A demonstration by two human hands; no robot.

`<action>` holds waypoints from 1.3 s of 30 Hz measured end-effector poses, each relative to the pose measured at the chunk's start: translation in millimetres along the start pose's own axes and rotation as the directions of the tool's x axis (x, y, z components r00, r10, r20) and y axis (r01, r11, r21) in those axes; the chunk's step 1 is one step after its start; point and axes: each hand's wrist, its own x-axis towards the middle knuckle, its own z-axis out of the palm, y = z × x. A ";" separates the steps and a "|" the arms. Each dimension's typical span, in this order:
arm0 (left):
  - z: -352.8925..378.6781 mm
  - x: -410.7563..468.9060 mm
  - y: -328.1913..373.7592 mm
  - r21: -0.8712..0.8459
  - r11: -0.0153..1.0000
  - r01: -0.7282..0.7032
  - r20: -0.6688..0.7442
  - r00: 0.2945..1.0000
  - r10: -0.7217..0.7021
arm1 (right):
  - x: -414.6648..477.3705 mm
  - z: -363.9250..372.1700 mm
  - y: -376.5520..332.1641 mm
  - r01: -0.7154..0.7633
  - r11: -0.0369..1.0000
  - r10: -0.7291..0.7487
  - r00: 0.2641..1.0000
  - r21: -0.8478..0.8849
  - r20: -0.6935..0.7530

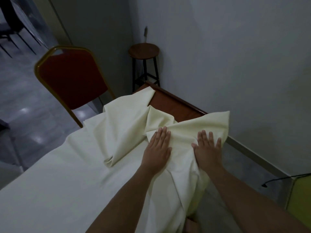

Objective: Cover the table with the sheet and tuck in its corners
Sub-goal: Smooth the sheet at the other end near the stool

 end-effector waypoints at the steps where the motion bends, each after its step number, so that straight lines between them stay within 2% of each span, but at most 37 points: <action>1: 3.6 5.1 7.8 -0.004 1.000 0.025 0.008 1.000 -0.025 | 3.3 -1.2 7.9 -0.002 1.000 0.002 1.000 0.012 0.012; 4: 14.7 13.5 19.1 -0.017 0.990 0.140 0.051 0.989 -0.139 | 10.6 -6.7 17.0 0.023 0.991 -0.027 0.999 0.131 0.026; 8: 24.2 19.7 18.4 -0.010 0.979 0.206 0.094 0.974 -0.204 | 16.1 -19.6 -4.1 0.188 0.959 -0.173 0.981 0.214 -0.086; 10: 23.3 20.1 18.3 -0.017 0.974 0.224 0.083 0.971 -0.222 | 22.7 -22.7 -22.8 0.269 0.933 -0.244 0.961 0.238 -0.127; 13: 12.6 18.3 17.5 0.021 0.970 0.241 0.014 0.970 -0.241 | 38.2 -19.3 -41.0 0.300 0.924 -0.287 0.954 0.238 -0.087; 16: -5.1 21.6 8.0 0.067 0.903 0.425 -0.088 0.904 -0.419 | 50.0 -7.0 -41.6 0.309 0.925 -0.302 0.951 0.222 -0.066; 18: -15.9 26.1 -6.0 0.060 0.847 0.528 -0.082 0.848 -0.523 | 52.6 -4.5 -39.3 0.302 0.929 -0.300 0.953 0.214 -0.044; 23: -19.9 36.3 -35.5 0.115 0.857 0.503 0.142 0.845 -0.515 | 72.8 -8.1 -6.6 0.257 0.962 -0.250 0.965 0.091 -0.079; 27: 7.9 38.9 -16.9 0.125 0.897 0.424 0.260 0.858 -0.442 | 88.7 -6.4 45.7 0.172 0.984 -0.167 0.980 0.042 -0.106; 30: 22.8 36.3 -7.2 0.086 0.896 0.435 0.225 0.868 -0.443 | 88.6 -10.0 68.6 0.120 0.993 -0.121 0.990 -0.023 -0.075; 33: 23.5 36.8 -11.8 0.051 0.901 0.431 0.201 0.879 -0.432 | 80.9 -22.1 61.4 0.109 0.992 -0.111 0.994 -0.063 -0.021; 36: 14.8 40.3 -20.4 0.003 0.892 0.452 0.168 0.879 -0.446 | 75.3 -38.2 27.2 0.069 0.989 -0.058 0.994 0.127 -0.088; 39: 2.2 41.1 -28.4 -0.027 0.862 0.506 0.127 0.857 -0.499 | 67.9 -47.0 -13.2 0.175 0.955 -0.130 0.973 0.239 -0.192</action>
